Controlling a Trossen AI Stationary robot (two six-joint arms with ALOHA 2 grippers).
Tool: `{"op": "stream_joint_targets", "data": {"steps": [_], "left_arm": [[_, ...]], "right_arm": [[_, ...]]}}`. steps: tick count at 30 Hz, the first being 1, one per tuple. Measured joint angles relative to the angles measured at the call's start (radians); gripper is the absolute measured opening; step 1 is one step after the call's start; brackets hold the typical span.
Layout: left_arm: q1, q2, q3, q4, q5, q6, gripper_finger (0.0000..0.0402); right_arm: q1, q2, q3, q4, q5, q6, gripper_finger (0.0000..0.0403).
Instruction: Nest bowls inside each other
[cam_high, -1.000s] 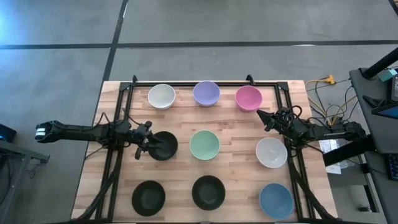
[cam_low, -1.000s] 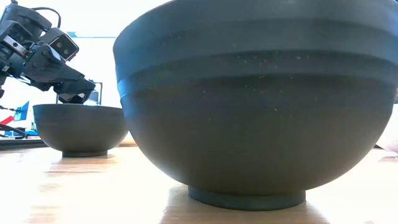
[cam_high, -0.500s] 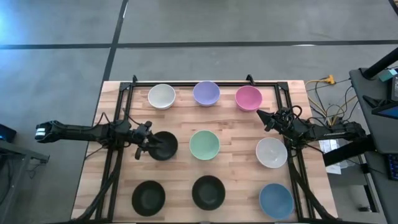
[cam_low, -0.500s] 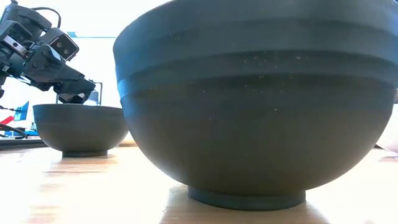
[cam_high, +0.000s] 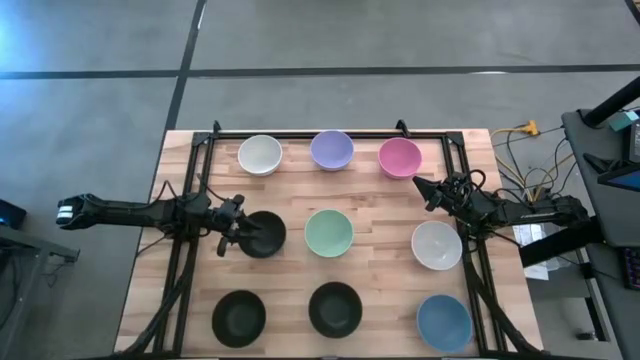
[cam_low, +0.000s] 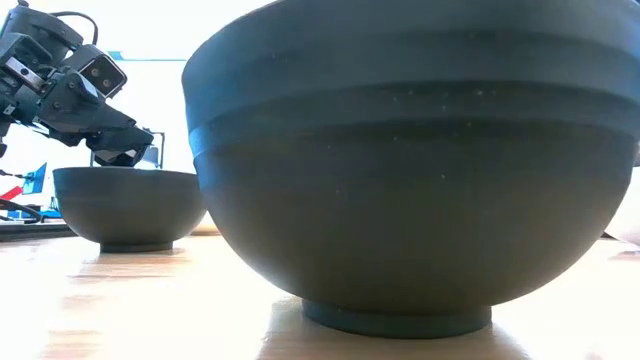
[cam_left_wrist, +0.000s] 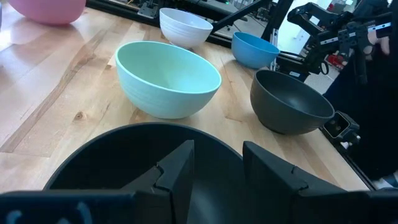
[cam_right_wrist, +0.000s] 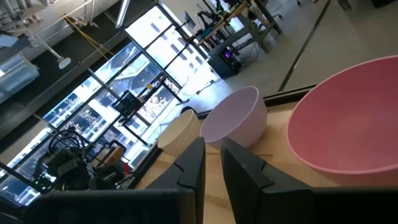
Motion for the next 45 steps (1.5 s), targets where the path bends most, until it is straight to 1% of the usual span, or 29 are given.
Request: {"op": "stream_joint_targets", "data": {"steps": [15,23,25,26,28,30,31,32,33,35,38,39,40,41,42,43,45], "left_arm": [[0.0,0.0,0.0,0.0,0.0,0.0,0.0122],[0.0,0.0,0.0,0.0,0.0,0.0,0.0122],[0.0,0.0,0.0,0.024,-0.003,-0.009,0.0122],[0.0,0.0,0.0,0.068,-0.004,-0.044,0.0122],[0.0,0.0,0.0,0.204,-0.004,-0.178,0.0122],[0.0,0.0,0.0,0.386,-0.006,-0.32,0.0122],[0.0,0.002,0.0,0.482,-0.023,-0.365,0.0122],[0.0,0.005,0.0,0.592,-0.059,-0.373,0.0122],[0.0,0.013,0.0,0.713,-0.111,-0.368,0.0122],[0.0,0.033,0.004,0.939,-0.252,-0.346,0.0122],[0.0,0.073,0.041,1.288,-0.491,-0.272,0.0122],[0.001,0.089,0.059,1.381,-0.549,-0.203,0.0122],[0.0,0.103,0.077,1.445,-0.587,-0.119,0.0122],[0.001,0.118,0.105,1.474,-0.608,-0.045,0.0122],[0.001,0.127,0.153,1.452,-0.612,0.002,0.0122],[0.001,0.131,0.202,1.453,-0.611,0.033,0.0122],[0.0,0.166,0.312,1.455,-0.61,0.074,0.0122]], "right_arm": [[0.0,0.0,0.0,0.006,0.001,0.011,0.0047],[0.0,0.0,0.0,0.112,0.02,0.192,0.0047],[0.0,0.0,0.0,0.148,0.012,0.275,0.0047],[0.0,0.0,0.0,0.165,-0.002,0.319,0.0047],[0.0,0.001,0.0,0.192,-0.007,0.352,0.0047],[0.0,0.001,0.0,0.224,-0.009,0.39,0.0047],[0.0,0.0,0.0,0.244,-0.012,0.413,0.0047],[0.0,0.0,0.0,0.27,-0.026,0.43,0.0047],[0.0,0.001,0.0,0.301,-0.049,0.434,0.0047],[0.0,0.001,0.0,0.363,-0.082,0.427,0.0047],[-0.001,0.002,0.0,0.469,-0.068,0.42,0.0047],[0.0,0.003,0.0,0.521,-0.046,0.426,0.0047],[-0.001,0.006,0.0,0.584,-0.025,0.428,0.0047],[-0.001,0.011,0.001,0.657,-0.013,0.416,0.0047],[-0.001,0.019,0.008,0.725,-0.01,0.383,0.0047],[-0.001,0.026,0.022,0.792,-0.019,0.338,0.0047],[0.0,0.044,0.071,0.897,-0.078,0.231,0.0047]]}}
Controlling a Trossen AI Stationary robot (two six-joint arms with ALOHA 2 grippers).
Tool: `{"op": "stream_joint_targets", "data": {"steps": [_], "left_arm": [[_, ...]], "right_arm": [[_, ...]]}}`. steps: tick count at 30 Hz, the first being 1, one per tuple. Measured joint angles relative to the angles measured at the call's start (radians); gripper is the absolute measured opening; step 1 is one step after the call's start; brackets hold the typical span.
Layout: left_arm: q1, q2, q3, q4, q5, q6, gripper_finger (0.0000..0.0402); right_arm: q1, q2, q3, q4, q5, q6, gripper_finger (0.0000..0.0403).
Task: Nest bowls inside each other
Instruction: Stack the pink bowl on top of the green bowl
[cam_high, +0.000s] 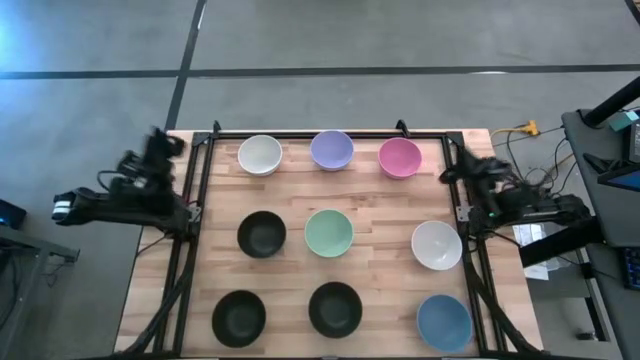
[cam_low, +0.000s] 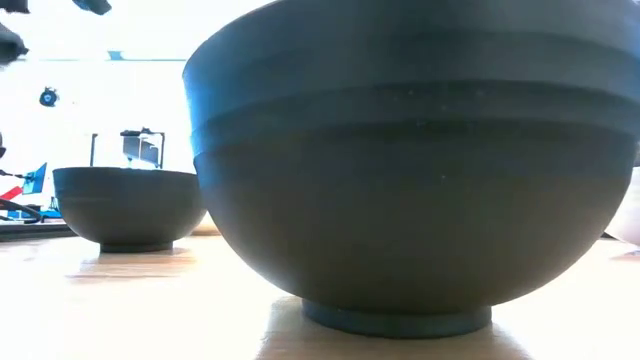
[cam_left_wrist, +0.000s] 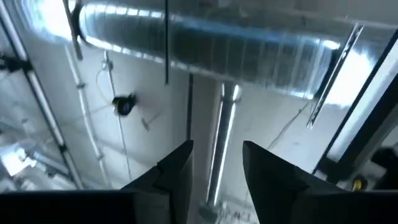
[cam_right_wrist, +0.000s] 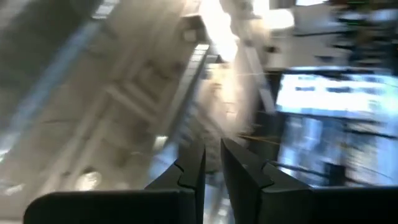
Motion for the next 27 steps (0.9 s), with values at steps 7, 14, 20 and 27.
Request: {"op": "stream_joint_targets", "data": {"steps": [7,14,20,27], "left_arm": [[0.0,0.241,0.405,-0.257,0.107,0.024,0.0122],[0.037,0.537,0.755,-1.042,0.006,-0.134,0.0122],[0.08,0.897,1.107,-1.518,0.165,-0.191,0.0122],[0.159,1.125,1.402,-1.854,0.273,-0.319,0.0122]], "right_arm": [[0.0,0.128,0.325,-0.071,-0.139,-0.571,0.0047],[0.0,0.335,0.715,-0.877,-0.088,-0.92,0.0047],[-0.019,0.575,0.93,-1.488,-0.064,-0.907,0.0047],[-0.11,0.776,0.922,-1.623,-0.167,-0.872,0.0047]]}}
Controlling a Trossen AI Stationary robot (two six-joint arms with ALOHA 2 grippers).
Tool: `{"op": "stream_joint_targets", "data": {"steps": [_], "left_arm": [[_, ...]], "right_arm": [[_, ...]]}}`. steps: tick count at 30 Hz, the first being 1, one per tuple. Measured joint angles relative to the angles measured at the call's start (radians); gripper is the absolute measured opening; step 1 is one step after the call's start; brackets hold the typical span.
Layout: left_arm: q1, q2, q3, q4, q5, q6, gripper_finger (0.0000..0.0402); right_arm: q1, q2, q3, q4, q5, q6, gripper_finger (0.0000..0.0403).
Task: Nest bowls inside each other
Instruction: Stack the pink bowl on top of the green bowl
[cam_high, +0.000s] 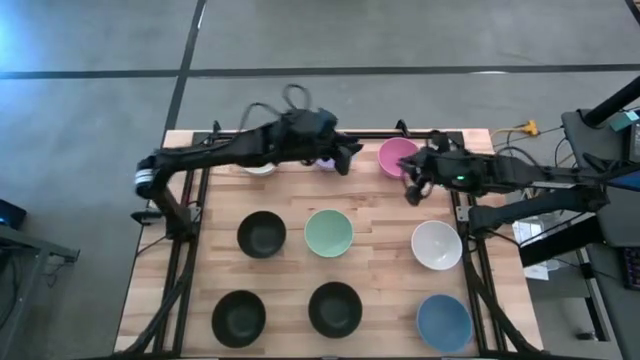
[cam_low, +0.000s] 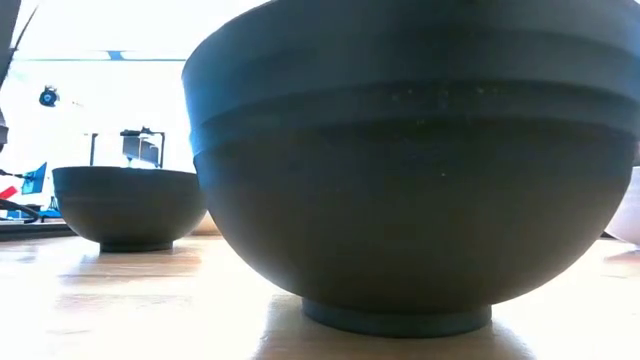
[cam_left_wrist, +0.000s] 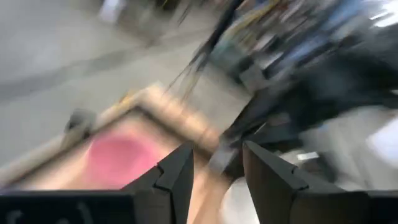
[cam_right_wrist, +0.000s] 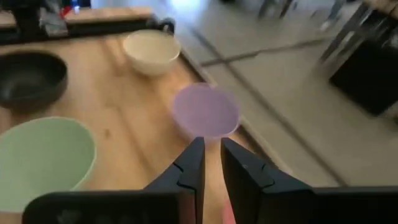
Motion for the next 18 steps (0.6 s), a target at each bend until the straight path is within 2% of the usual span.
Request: {"op": "stream_joint_targets", "data": {"steps": [2,5,8,11,13,15,17,18], "left_arm": [[0.018,0.019,0.013,-0.075,0.001,-0.006,0.0122],[0.04,-0.019,0.01,-0.149,0.003,-0.004,0.0122],[0.051,-0.071,-0.034,-0.223,-0.014,0.014,0.0122],[0.051,-0.111,-0.098,-0.24,-0.033,0.019,0.0122],[0.048,-0.149,-0.136,-0.225,-0.035,0.018,0.0122],[0.048,-0.199,-0.185,-0.226,-0.036,0.018,0.0122],[0.049,-0.24,-0.242,-0.22,-0.044,0.017,0.0122],[0.05,-0.259,-0.278,-0.227,-0.052,0.015,0.0122]], "right_arm": [[-0.038,0.012,-0.036,0.065,-0.099,0.055,0.0047],[-0.081,0.005,-0.129,0.295,-0.334,0.126,0.0047],[-0.119,-0.028,-0.245,0.702,-0.551,0.226,0.0047],[-0.191,-0.031,-0.374,1.179,-0.716,0.413,0.0047],[-0.267,-0.005,-0.462,1.491,-0.767,0.602,0.0047],[-0.357,0.046,-0.548,1.784,-0.772,0.811,0.0047],[-0.463,0.109,-0.618,1.984,-0.761,1.007,0.0047],[-0.513,0.145,-0.643,2.027,-0.757,1.079,0.0047]]}}
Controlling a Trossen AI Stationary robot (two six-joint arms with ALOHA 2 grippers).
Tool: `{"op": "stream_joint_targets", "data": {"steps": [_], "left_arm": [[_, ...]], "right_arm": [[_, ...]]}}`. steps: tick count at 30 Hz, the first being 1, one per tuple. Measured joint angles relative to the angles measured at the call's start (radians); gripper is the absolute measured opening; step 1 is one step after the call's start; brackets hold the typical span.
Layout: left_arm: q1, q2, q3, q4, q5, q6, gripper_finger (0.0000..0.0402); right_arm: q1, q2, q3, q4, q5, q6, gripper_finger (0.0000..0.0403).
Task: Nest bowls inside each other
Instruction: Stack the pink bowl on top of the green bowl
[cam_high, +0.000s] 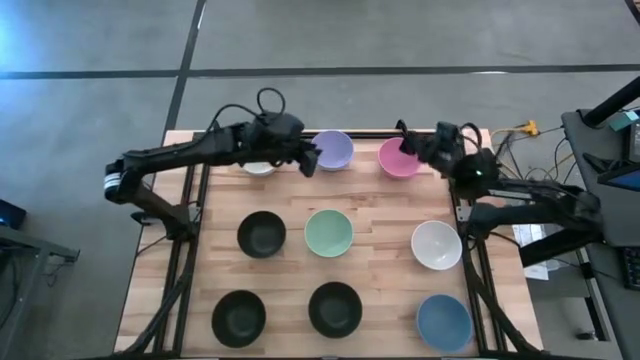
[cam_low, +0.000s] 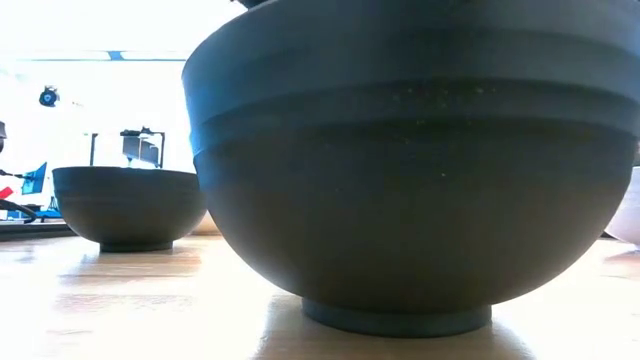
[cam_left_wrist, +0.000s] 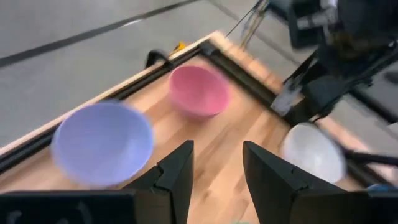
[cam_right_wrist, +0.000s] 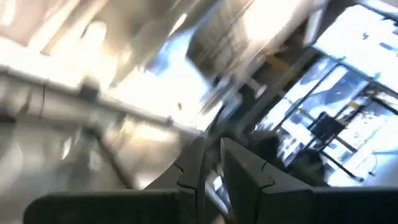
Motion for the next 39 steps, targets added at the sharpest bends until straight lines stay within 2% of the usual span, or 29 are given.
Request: {"op": "stream_joint_targets", "data": {"steps": [2,4,7,9,12,15,18,20,27,30,34,39], "left_arm": [[-0.001,-0.033,-0.069,-0.005,-0.019,-0.011,0.0122],[-0.001,-0.082,-0.139,-0.008,-0.034,-0.027,0.0122],[0.0,-0.162,-0.232,0.007,-0.038,-0.049,0.0122],[0.001,-0.197,-0.29,0.006,-0.039,-0.051,0.0122],[0.0,-0.245,-0.357,0.037,-0.038,-0.051,0.0122],[0.009,-0.281,-0.397,0.068,-0.037,-0.049,0.0122],[0.01,-0.302,-0.433,0.099,-0.038,-0.045,0.0122],[0.009,-0.306,-0.441,0.109,-0.036,-0.035,0.0122],[0.013,-0.288,-0.444,0.131,-0.022,0.036,0.0122],[0.016,-0.288,-0.444,0.158,0.028,0.057,0.0122],[0.016,-0.288,-0.443,0.164,0.097,0.082,0.0122],[0.016,-0.296,-0.443,0.164,0.101,0.082,0.0122]], "right_arm": [[-0.088,0.064,-0.035,-0.053,-0.006,0.125,0.0047],[-0.159,0.115,-0.038,-0.178,-0.114,0.18,0.0047],[-0.183,0.144,0.047,-0.316,-0.367,-0.036,0.0047],[-0.162,0.138,0.12,-0.521,-0.415,-0.147,0.0047],[-0.138,0.123,0.28,-1.019,-0.353,-0.418,0.005],[-0.114,0.126,0.488,-1.611,-0.163,-0.808,0.0062],[-0.075,0.175,0.639,-1.966,0.061,-1.058,0.0087],[-0.072,0.2,0.707,-2.059,0.106,-1.111,0.0109],[-0.071,0.384,0.813,-2.304,0.112,-1.115,0.0196],[-0.068,0.471,0.827,-2.381,0.184,-1.117,0.0223],[-0.063,0.549,0.823,-2.374,0.204,-1.119,0.0242],[-0.061,0.651,0.811,-2.378,0.215,-1.107,0.0235]]}}
